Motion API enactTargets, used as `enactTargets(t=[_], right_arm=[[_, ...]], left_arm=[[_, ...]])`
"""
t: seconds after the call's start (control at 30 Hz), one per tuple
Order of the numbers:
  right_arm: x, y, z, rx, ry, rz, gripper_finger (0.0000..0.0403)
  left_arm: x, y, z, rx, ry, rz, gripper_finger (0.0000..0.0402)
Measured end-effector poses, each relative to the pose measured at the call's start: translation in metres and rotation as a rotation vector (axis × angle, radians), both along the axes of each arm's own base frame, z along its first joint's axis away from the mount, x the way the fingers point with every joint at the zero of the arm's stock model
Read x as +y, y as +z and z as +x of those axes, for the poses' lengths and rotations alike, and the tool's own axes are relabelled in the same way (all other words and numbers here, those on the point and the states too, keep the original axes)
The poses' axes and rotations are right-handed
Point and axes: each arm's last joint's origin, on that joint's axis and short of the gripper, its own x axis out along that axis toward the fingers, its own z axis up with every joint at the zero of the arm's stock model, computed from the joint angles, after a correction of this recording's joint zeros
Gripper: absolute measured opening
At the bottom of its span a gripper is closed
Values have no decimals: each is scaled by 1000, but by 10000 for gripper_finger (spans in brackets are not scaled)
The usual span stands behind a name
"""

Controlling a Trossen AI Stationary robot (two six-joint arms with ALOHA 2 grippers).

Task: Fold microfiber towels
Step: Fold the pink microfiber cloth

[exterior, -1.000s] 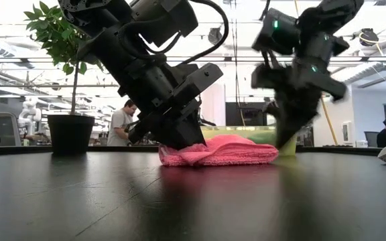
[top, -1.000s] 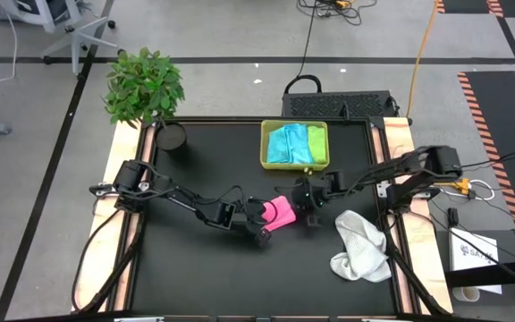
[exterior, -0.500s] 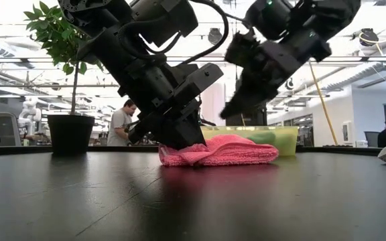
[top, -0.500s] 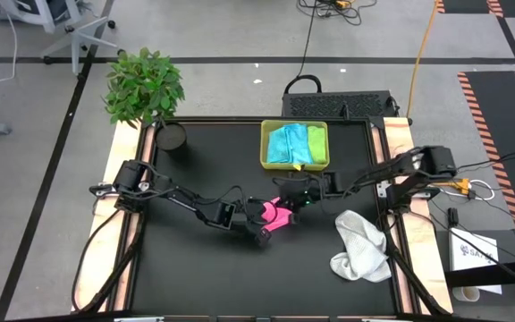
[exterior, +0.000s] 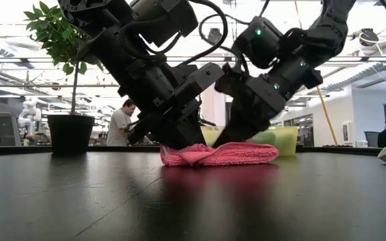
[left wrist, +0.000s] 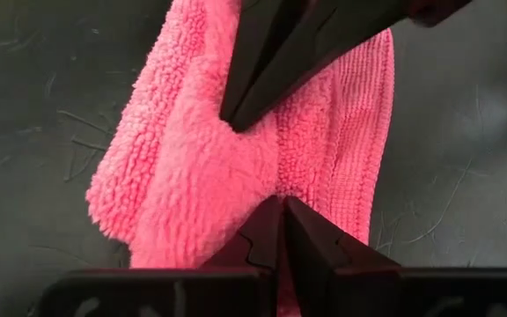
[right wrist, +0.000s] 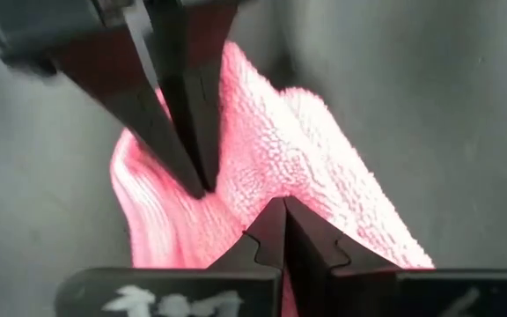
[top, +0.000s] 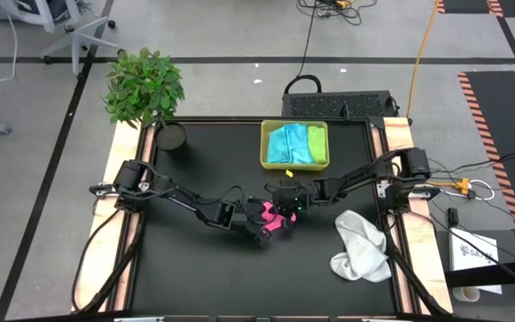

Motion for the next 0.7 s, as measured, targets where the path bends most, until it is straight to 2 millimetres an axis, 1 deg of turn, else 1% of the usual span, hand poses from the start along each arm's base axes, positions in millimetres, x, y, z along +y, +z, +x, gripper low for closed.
enactTargets(t=[0.17, 0.27, 0.53, 0.7], right_arm=[[-8, -11, -2, 63, 39, -59, 0], [-13, -13, -4, 86, 61, -79, 0], [-31, -11, -8, 103, 67, -104, 0], [-39, -4, -14, 126, 42, -110, 0]], left_arm=[[0, 0, 0, 0, 0, -6, 26], [0, 0, 0, 3, 1, -6, 26], [1, 0, 0, 3, 5, -6, 26], [1, 0, 0, 2, 9, -9, 26]])
